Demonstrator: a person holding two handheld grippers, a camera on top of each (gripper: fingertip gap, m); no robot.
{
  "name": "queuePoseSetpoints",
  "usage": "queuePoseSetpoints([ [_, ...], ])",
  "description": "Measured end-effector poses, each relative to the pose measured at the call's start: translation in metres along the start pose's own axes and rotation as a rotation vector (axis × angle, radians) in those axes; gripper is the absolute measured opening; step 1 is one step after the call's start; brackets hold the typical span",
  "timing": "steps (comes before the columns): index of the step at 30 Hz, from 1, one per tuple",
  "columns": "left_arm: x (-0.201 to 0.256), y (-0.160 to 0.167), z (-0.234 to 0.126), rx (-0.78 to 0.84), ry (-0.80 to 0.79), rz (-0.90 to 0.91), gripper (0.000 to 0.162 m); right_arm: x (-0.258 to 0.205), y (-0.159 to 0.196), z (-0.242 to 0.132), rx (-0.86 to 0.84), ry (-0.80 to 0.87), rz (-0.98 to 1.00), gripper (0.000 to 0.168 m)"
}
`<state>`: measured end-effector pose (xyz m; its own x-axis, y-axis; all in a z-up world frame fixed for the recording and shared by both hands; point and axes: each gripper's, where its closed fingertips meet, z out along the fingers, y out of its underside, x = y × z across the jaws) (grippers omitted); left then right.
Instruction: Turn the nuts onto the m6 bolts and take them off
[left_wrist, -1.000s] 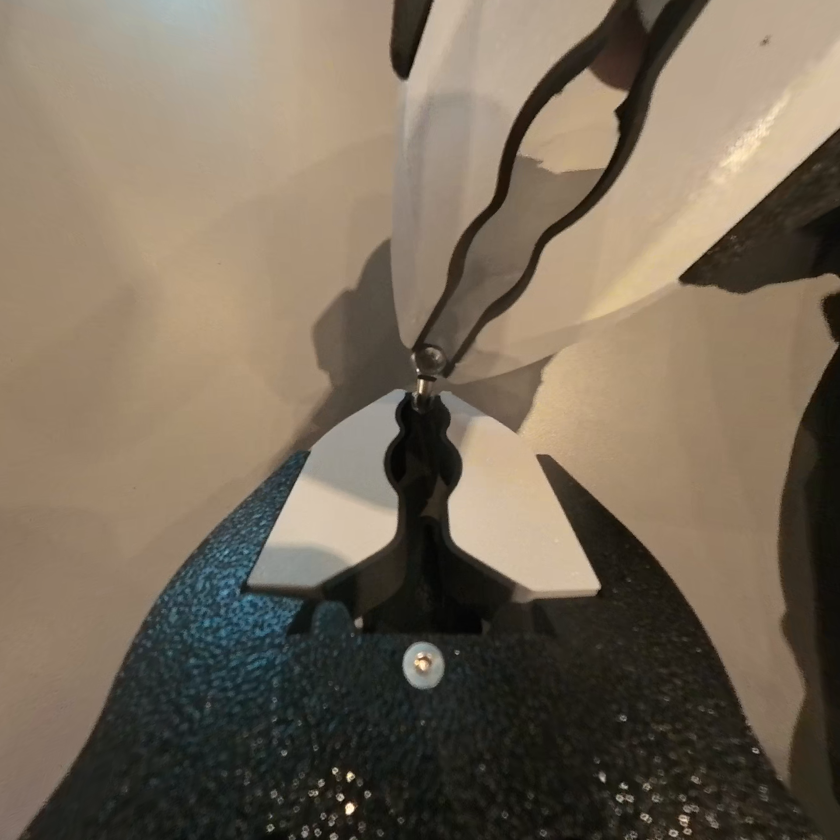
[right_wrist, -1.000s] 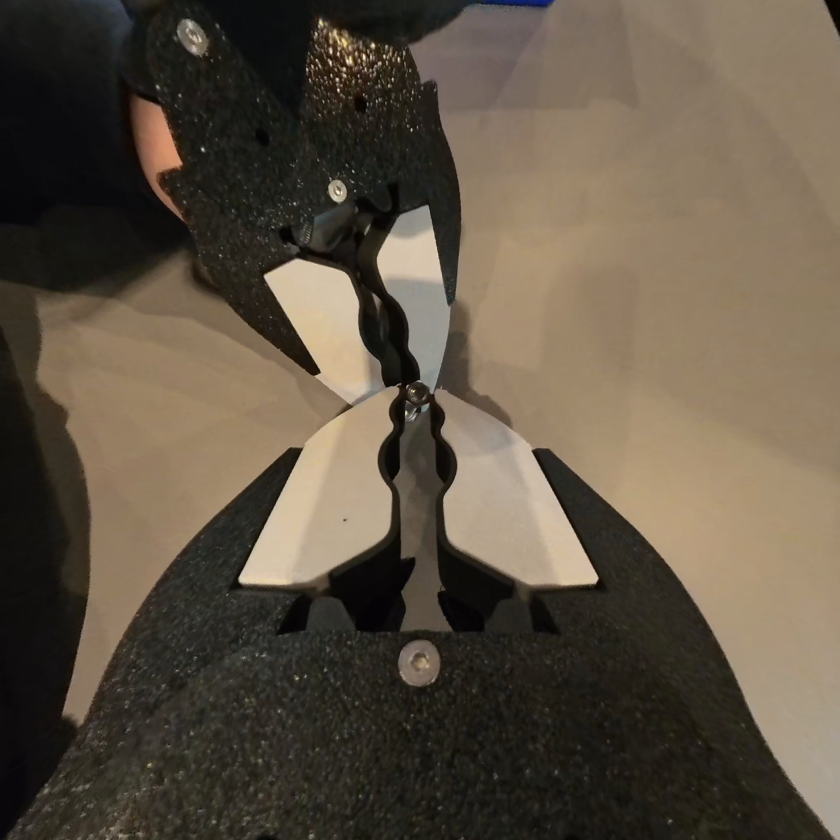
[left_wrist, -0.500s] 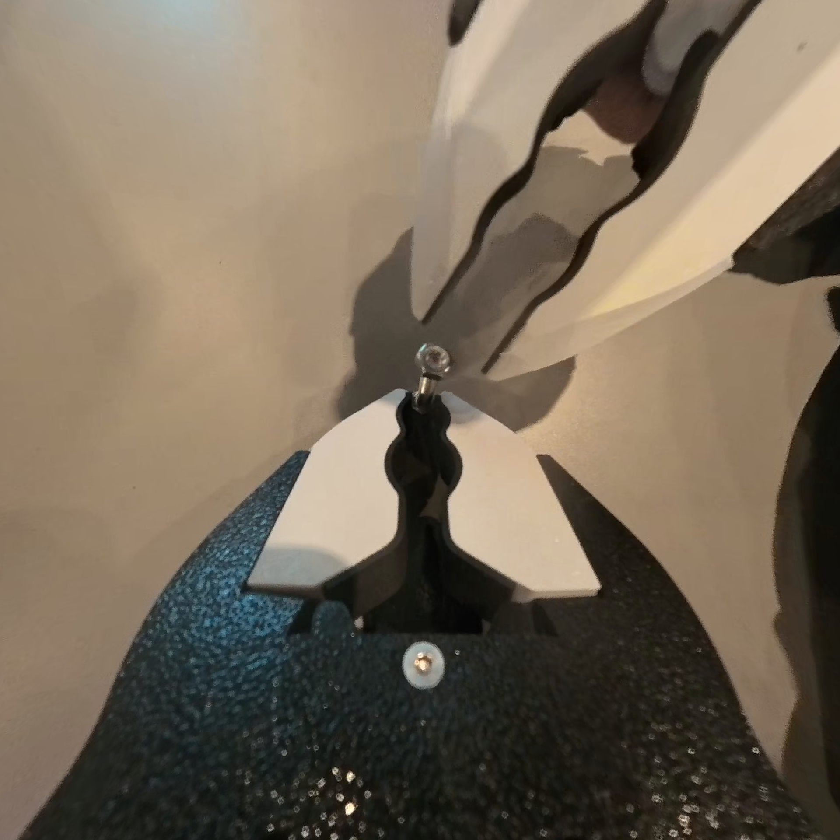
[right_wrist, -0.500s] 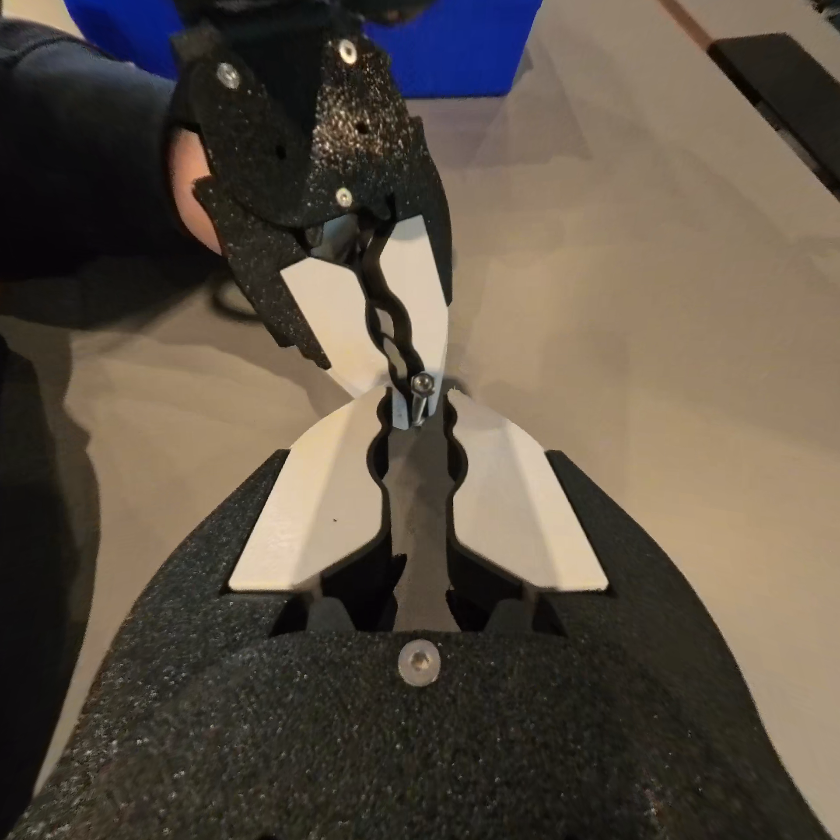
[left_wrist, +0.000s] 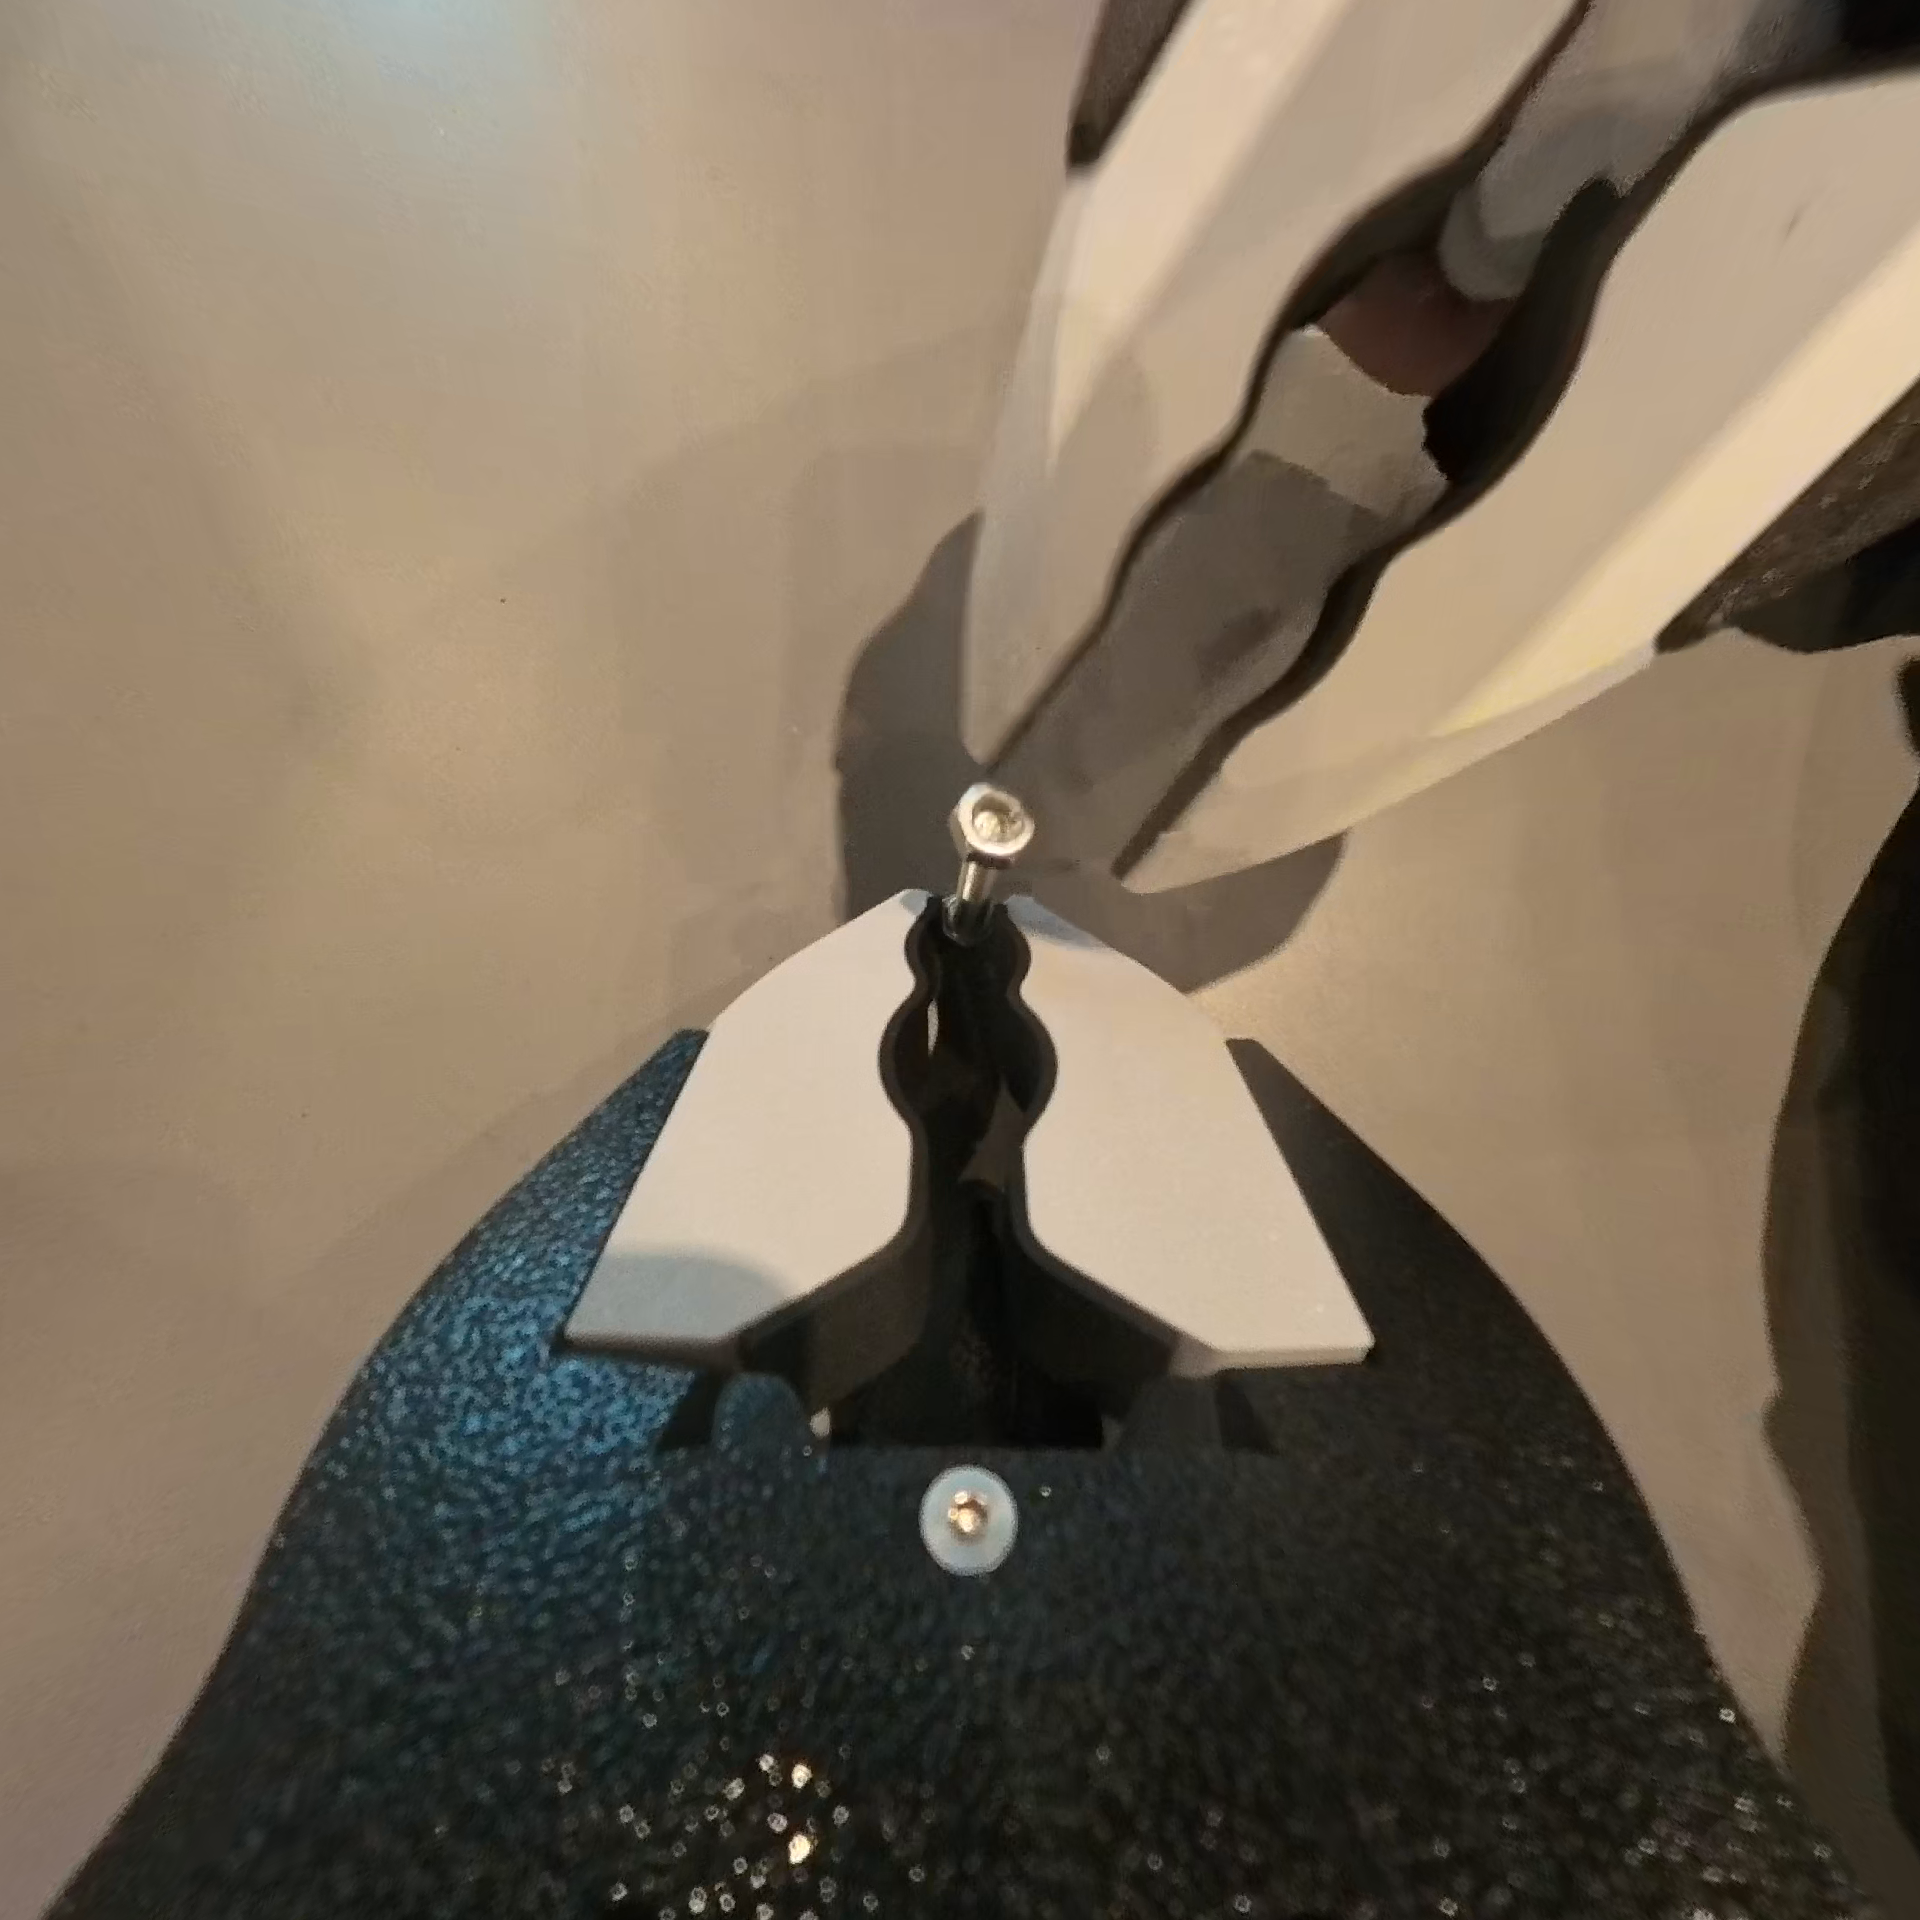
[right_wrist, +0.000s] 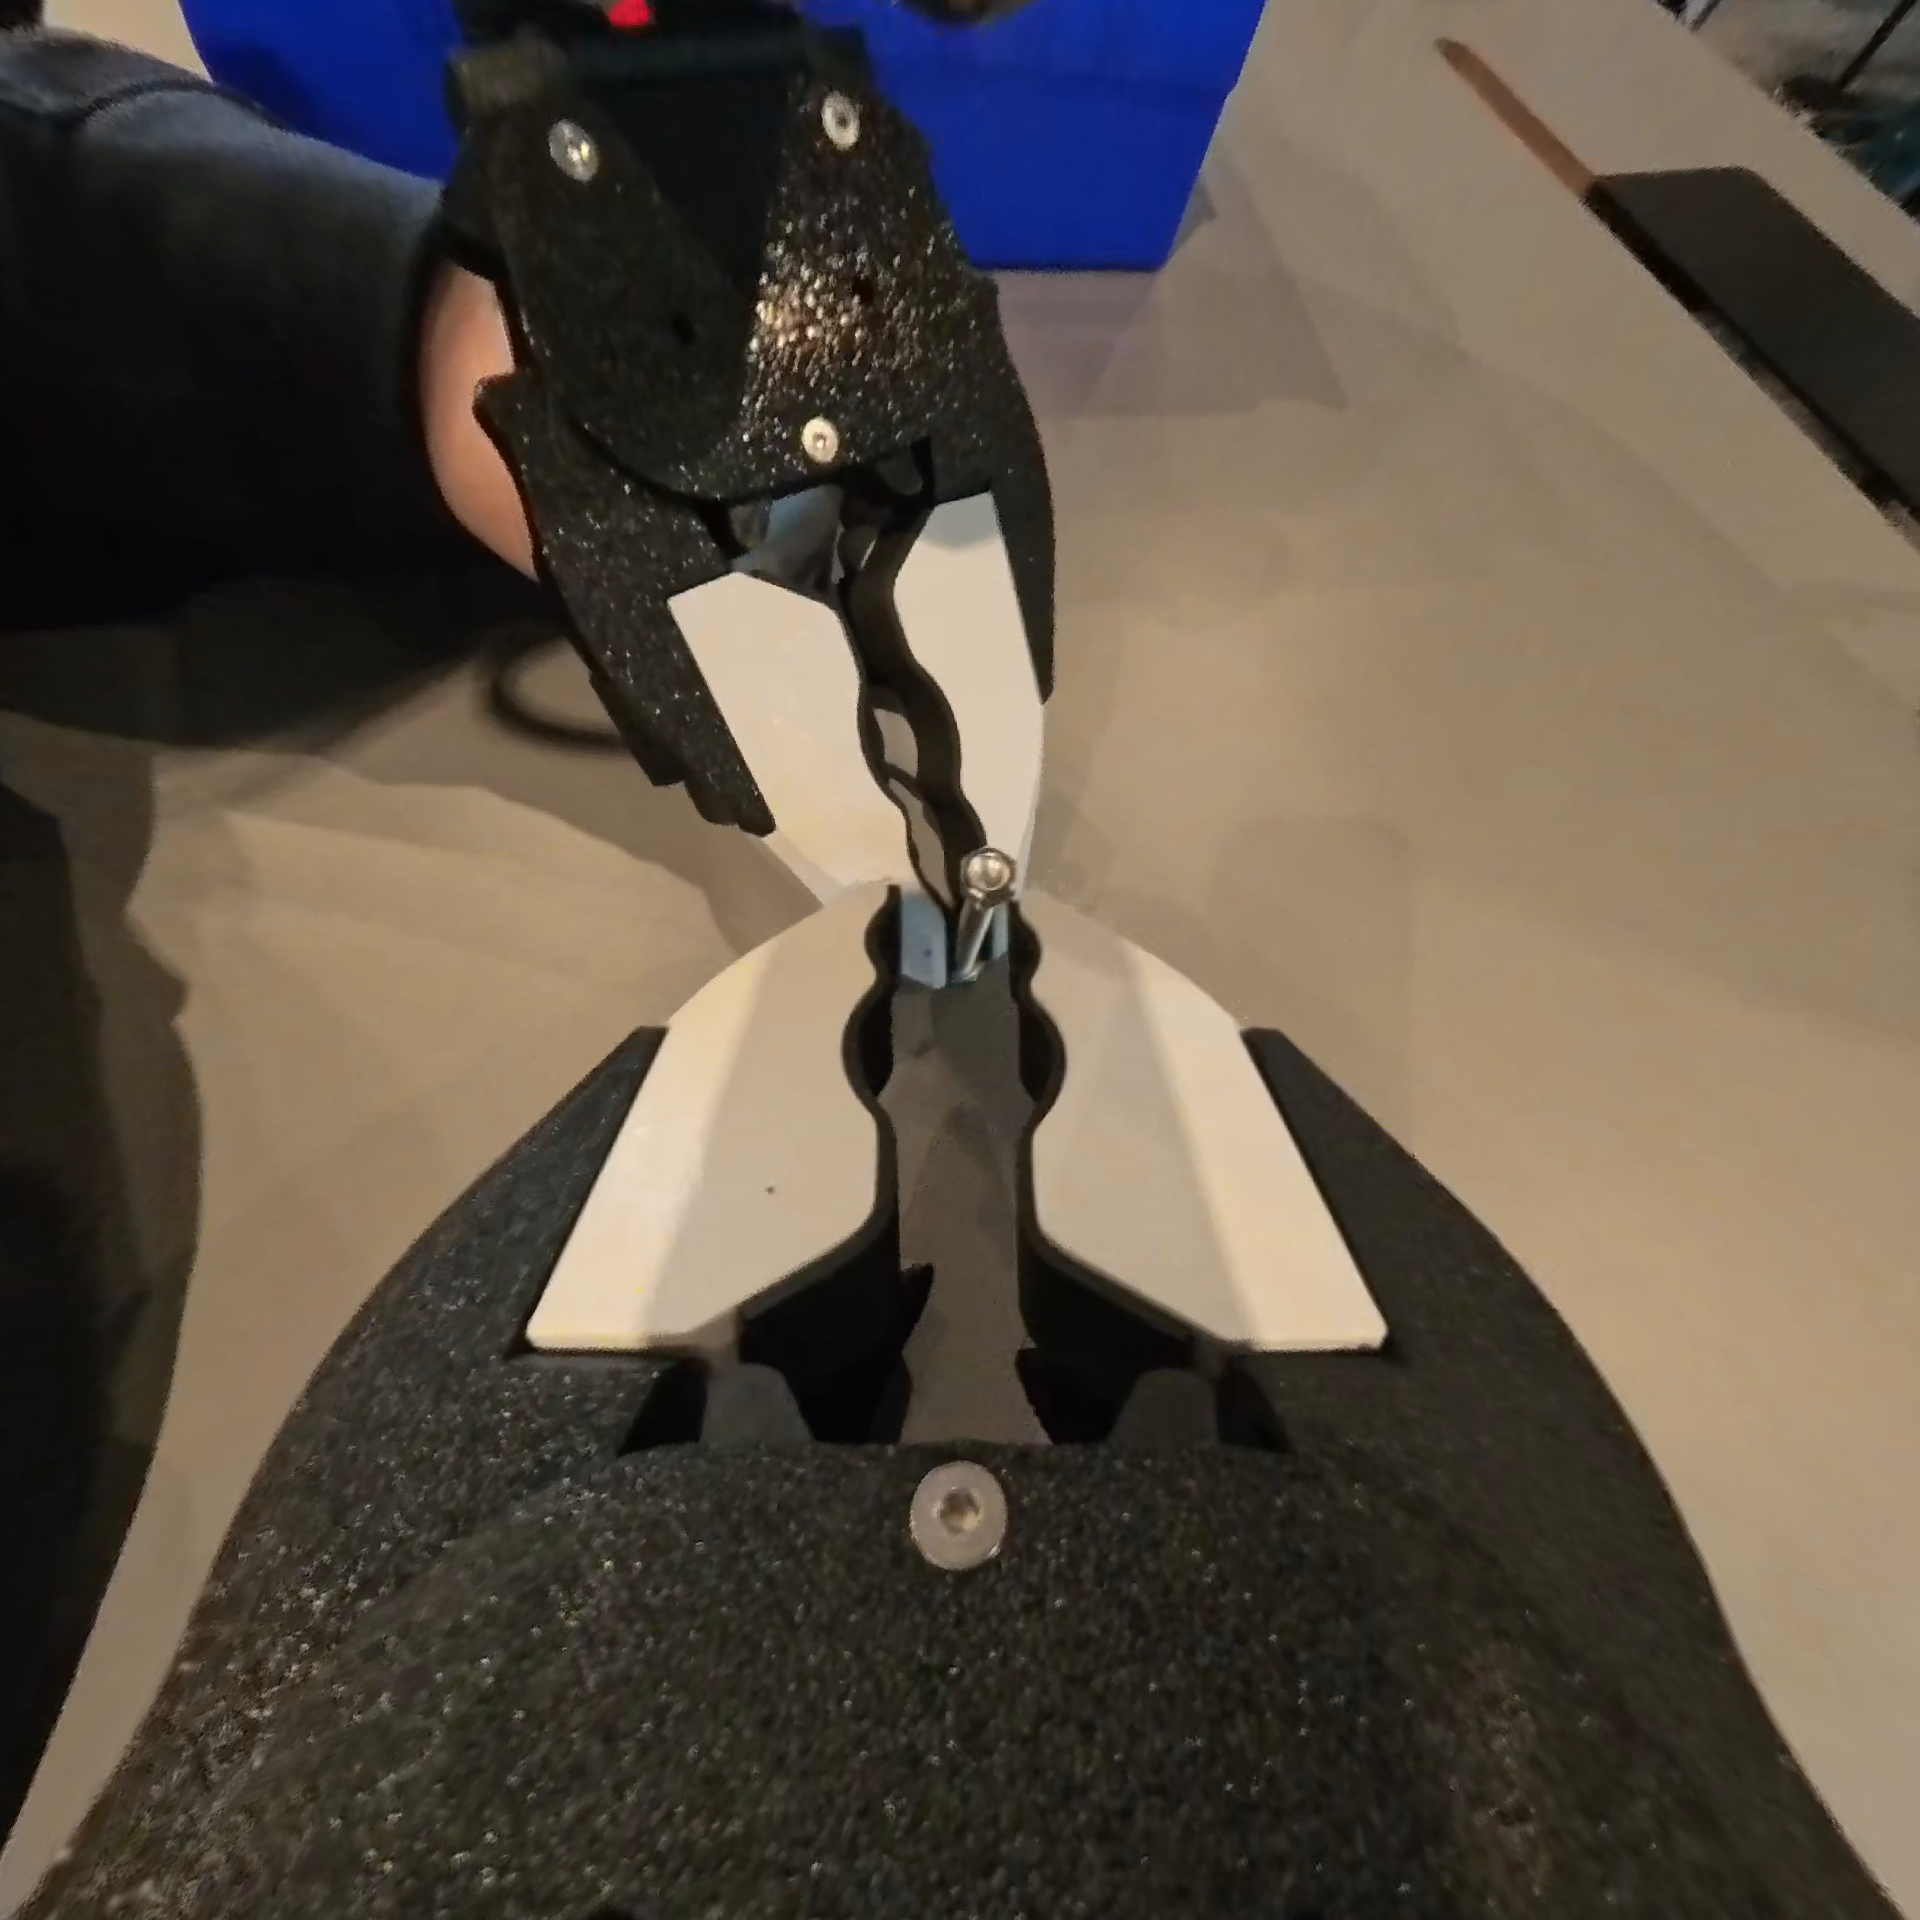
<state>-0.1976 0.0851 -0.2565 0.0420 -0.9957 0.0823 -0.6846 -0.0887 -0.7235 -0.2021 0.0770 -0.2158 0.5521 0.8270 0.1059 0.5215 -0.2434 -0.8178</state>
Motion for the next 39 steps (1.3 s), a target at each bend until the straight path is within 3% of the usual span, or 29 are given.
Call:
queuePoseSetpoints([
  [3, 0.0, 0.0, 0.0, 0.0, 0.001, 0.0, 0.009, -0.003, 0.006, -0.001, -0.02, -0.024, 0.023, 0.011],
  [11, 0.0, 0.0, 0.0, 0.001, 0.002, -0.002, 0.009, 0.001, -0.003, 0.001, 0.047, 0.004, 0.023, 0.024],
  [16, 0.0, 0.0, 0.0, 0.002, 0.003, -0.003, 0.009, -0.006, 0.004, -0.001, 0.021, -0.041, 0.027, 0.01],
  [25, 0.0, 0.0, 0.0, 0.002, 0.003, -0.003, 0.009, 0.002, -0.002, 0.002, 0.05, 0.025, 0.011, 0.022],
  [39, -0.001, 0.0, 0.0, 0.001, 0.002, -0.002, 0.009, 0.007, -0.013, 0.004, 0.093, 0.056, -0.009, 0.015],
])
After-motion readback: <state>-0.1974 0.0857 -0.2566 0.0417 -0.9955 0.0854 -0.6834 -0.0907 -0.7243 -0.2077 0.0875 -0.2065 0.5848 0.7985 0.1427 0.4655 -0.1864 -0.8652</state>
